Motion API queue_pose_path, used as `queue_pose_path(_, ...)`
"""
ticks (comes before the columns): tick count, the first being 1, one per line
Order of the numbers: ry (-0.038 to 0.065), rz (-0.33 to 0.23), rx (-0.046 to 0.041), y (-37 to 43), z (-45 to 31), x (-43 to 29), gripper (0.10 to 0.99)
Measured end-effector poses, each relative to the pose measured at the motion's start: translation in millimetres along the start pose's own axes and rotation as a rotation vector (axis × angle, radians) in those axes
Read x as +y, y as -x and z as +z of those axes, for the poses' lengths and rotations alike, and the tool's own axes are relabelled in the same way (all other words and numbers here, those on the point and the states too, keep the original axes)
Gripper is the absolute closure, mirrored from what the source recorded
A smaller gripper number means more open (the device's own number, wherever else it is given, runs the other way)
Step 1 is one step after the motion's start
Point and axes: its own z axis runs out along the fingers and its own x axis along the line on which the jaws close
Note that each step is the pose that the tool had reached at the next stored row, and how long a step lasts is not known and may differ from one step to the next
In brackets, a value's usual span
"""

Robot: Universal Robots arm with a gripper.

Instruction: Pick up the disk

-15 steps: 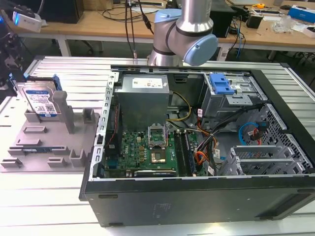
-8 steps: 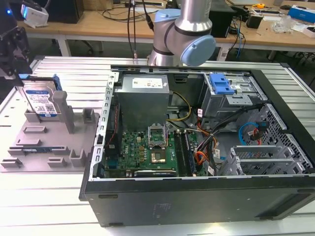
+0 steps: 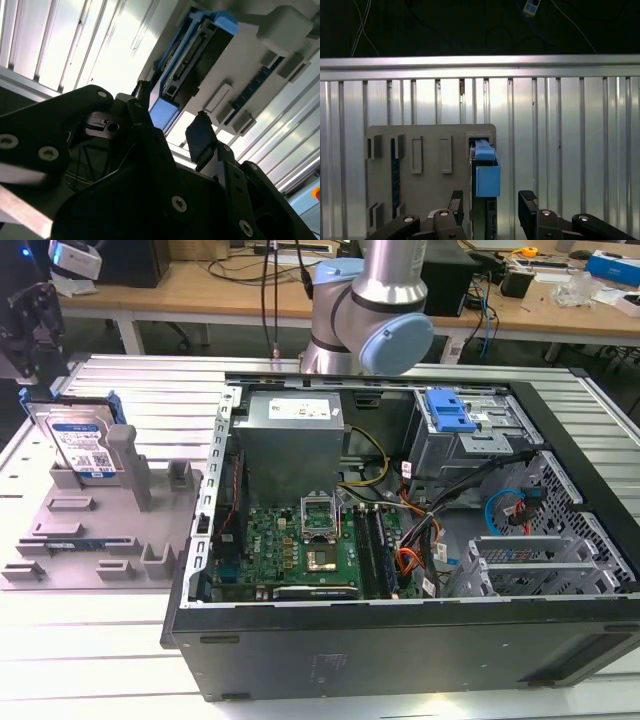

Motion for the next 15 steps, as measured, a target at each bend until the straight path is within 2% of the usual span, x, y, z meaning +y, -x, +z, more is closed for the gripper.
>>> queue_pose_path(2, 0.0, -0.005, 0.0, -0.2, 0.4, 7.9, 0.529)
queue_pose_path(9, 0.0, -0.045, 0.0007, -3.8, 8.8, 8.2, 0.529)
queue_pose_path(15, -0.001, -0.044, 0.0007, -4.4, 10.0, 8.1, 0.529)
